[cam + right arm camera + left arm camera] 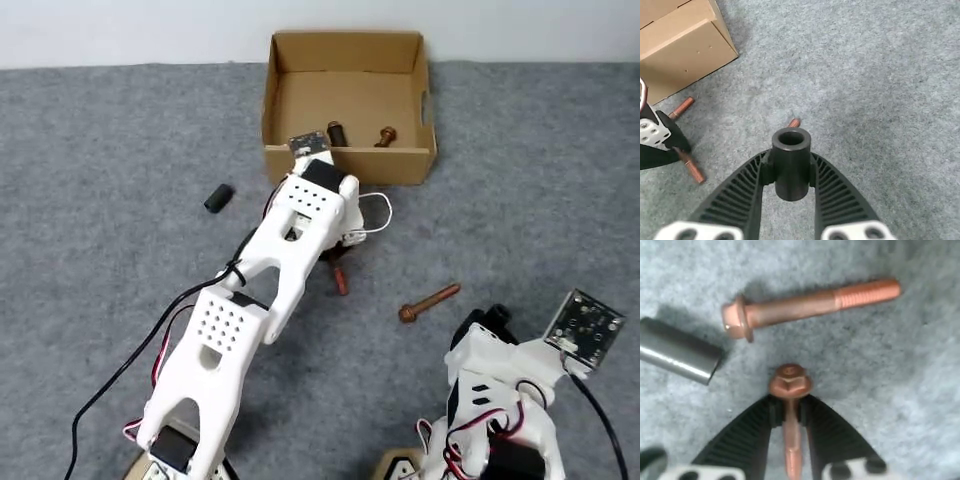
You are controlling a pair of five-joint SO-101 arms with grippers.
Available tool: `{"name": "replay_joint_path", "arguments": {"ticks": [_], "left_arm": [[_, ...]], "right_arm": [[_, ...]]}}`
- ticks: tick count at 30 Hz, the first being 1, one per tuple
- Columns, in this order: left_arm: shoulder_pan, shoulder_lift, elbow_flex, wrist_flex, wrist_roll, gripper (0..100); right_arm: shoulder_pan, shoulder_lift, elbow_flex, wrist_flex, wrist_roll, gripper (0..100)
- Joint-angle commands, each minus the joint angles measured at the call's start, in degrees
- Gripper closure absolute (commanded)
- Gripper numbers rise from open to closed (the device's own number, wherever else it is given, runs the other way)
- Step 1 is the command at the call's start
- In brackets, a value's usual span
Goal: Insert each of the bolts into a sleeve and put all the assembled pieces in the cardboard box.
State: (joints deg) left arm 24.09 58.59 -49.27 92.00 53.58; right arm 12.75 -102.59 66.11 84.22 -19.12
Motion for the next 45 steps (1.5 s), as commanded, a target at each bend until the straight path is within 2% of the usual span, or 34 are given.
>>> {"name": "replay_joint_path", "arguments": {"ticks": [1,3,10,18,23,27,32,40,45], "left_arm": [[1.14,-1.85,-3.3,6.51,0.53,100],[3.25,-3.25,-6.11,8.7,0.44,100],[8.97,-16.97,-7.87,8.53,-4.13,100],[11.25,-33.41,-7.87,8.53,-15.38,100],[11.34,-40.79,-6.81,8.53,-21.27,100],[13.36,-47.47,-0.31,8.53,-24.88,100],[15.74,-56.44,9.19,8.35,-24.97,100],[15.74,-71.91,21.93,7.91,-25.05,100],[15.47,-82.2,34.42,5.1,-25.23,100]], "right_arm": [[0.22,-0.13,-0.18,-0.66,0.26,99.1],[0.22,-0.13,-0.18,-0.66,0.26,99.1],[0.13,-0.13,-0.18,-0.57,0.35,99.1],[-0.13,-0.13,-0.53,-0.22,0.53,99.1],[-4.97,-0.13,-0.62,-0.22,0.53,99.1],[-6.11,-1.45,-0.62,-0.22,0.62,99.1],[-6.46,-1.45,-0.7,-0.22,0.7,99.1],[-16.4,-1.36,-2.02,-0.04,0.79,99.1],[-20.62,-1.36,-2.9,-0.04,5.1,99.1]]}}
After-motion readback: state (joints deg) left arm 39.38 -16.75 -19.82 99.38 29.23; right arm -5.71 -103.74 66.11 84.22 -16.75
